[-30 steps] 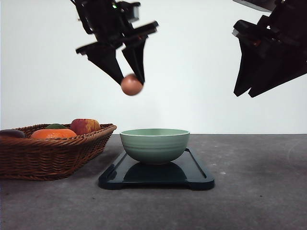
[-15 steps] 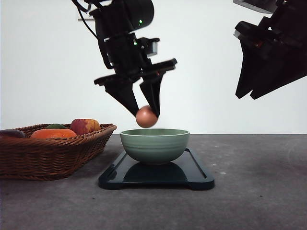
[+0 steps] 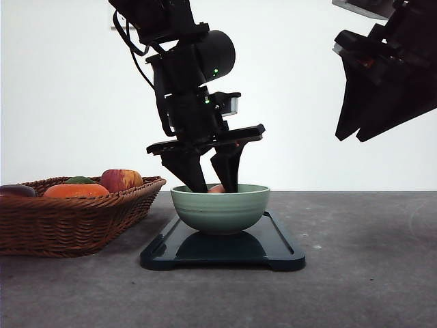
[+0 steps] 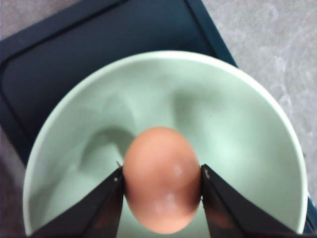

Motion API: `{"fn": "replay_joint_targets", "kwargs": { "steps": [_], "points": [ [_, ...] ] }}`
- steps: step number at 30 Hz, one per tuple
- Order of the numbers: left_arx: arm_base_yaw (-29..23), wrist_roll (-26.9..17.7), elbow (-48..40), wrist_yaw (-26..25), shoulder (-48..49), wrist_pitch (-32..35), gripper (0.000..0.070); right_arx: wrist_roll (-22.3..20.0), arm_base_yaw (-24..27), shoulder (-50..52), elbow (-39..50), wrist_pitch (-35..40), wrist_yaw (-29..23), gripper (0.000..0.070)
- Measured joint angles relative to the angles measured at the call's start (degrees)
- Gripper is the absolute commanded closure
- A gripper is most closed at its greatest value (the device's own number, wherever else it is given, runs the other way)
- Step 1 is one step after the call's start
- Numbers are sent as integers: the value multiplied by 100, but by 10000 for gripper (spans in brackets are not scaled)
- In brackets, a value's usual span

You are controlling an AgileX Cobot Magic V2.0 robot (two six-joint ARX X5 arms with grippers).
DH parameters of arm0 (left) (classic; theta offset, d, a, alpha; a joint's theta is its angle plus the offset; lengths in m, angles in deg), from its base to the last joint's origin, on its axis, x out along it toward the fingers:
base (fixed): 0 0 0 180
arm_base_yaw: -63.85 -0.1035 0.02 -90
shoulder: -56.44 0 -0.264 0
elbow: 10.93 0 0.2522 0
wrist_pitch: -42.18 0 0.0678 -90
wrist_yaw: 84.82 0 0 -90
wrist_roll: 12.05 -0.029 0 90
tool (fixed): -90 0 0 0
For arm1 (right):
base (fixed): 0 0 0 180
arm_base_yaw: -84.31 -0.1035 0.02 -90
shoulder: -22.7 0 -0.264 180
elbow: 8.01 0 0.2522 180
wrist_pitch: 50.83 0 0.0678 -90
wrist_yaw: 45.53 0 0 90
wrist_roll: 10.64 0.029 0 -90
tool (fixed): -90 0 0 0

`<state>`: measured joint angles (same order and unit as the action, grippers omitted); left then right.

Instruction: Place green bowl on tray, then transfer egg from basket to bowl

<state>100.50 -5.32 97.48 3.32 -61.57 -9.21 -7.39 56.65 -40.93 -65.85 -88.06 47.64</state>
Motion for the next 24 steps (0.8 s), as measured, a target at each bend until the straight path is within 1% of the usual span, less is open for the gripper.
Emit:
{"fn": "replay_joint_targets", "kwargs": {
  "steps": [24],
  "points": [
    [0, 0, 10, 0, -198, 85, 461, 2, 1, 1, 0, -139, 1, 486]
  ]
}}
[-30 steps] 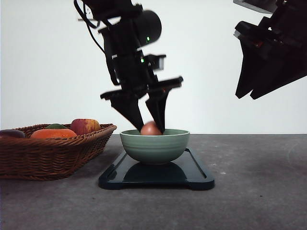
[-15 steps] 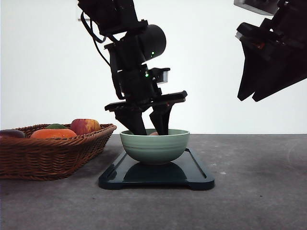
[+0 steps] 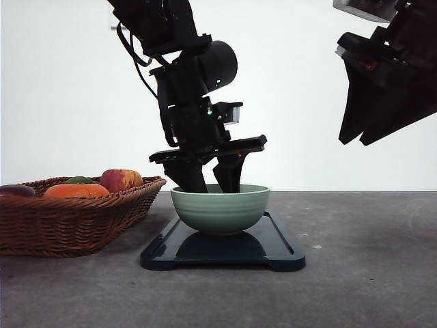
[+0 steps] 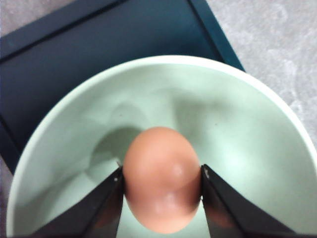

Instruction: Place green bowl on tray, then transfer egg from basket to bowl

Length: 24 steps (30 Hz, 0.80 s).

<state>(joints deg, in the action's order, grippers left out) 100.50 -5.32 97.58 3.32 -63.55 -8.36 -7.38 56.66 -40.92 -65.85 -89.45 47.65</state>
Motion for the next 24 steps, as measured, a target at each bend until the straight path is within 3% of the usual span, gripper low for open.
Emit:
{"fn": "replay_joint_targets", "kwargs": {
  "steps": [6, 11, 12, 24],
  "points": [
    [0, 0, 33, 0, -30, 17, 455, 0, -1, -1, 0, -106, 1, 486],
    [0, 7, 56, 0, -47, -29, 255, -2, -1, -1, 0, -158, 1, 486],
    [0, 7, 70, 0, -58, -83, 241, -1, -1, 0, 0, -158, -1, 486],
    [4, 31, 801, 0, 291, -821, 233, 0, -1, -1, 0, -160, -1, 486]
  ]
}}
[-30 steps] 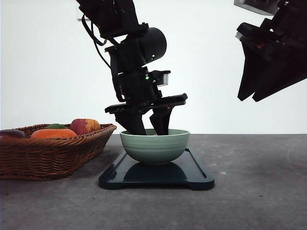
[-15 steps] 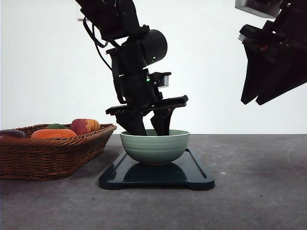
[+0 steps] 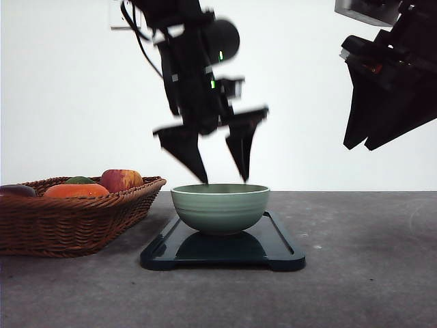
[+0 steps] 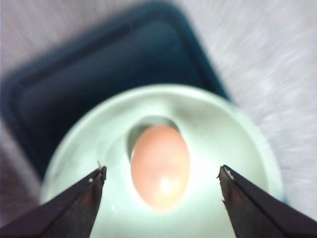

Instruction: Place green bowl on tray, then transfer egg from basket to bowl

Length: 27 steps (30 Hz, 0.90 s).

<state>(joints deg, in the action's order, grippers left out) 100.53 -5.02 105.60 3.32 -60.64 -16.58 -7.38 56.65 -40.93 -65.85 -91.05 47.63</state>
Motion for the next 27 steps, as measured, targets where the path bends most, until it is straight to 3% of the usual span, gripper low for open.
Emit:
{"fn": "replay_joint_targets", "kwargs": {
  "steps": [14, 19, 27],
  "points": [
    [20, 197, 3, 0, 1996, -11, 237, -2, 0, -1, 0, 0, -13, 486],
    [20, 152, -704, 45, 2683, 111, 241, -2, 0, 0, 0, 8, -15, 486],
    [0, 141, -2709, 194, 4042, 1325, 241, -1, 0, 1, 0, 23, -15, 486]
  ]
}}
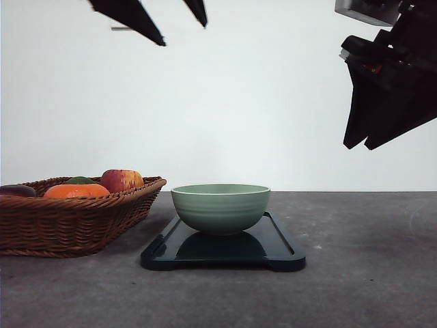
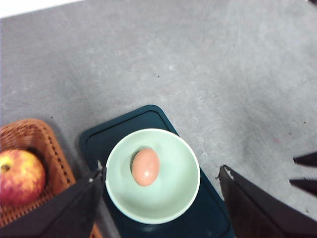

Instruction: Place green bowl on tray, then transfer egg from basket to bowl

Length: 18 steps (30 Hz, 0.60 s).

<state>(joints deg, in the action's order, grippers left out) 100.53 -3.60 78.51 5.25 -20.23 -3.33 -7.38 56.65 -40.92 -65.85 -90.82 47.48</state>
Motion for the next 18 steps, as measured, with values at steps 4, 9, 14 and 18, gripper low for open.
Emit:
{"fn": "replay_joint_targets", "kwargs": {
  "steps": [4, 9, 14, 18],
  "points": [
    [-68, 1, -1012, 28, 739, 366, 241, 1, 0, 0, 0, 31, 0, 486],
    [-193, 75, -2285, 158, 1443, 422, 241, 1, 0, -1, 0, 34, -1, 486],
    [-357, 232, -3149, 176, 2059, 361, 241, 1, 0, -2, 0, 34, 0, 486],
    [-475, 423, -3266, 220, 2253, 313, 239, 1, 0, -1, 0, 31, 1, 485]
  ]
}}
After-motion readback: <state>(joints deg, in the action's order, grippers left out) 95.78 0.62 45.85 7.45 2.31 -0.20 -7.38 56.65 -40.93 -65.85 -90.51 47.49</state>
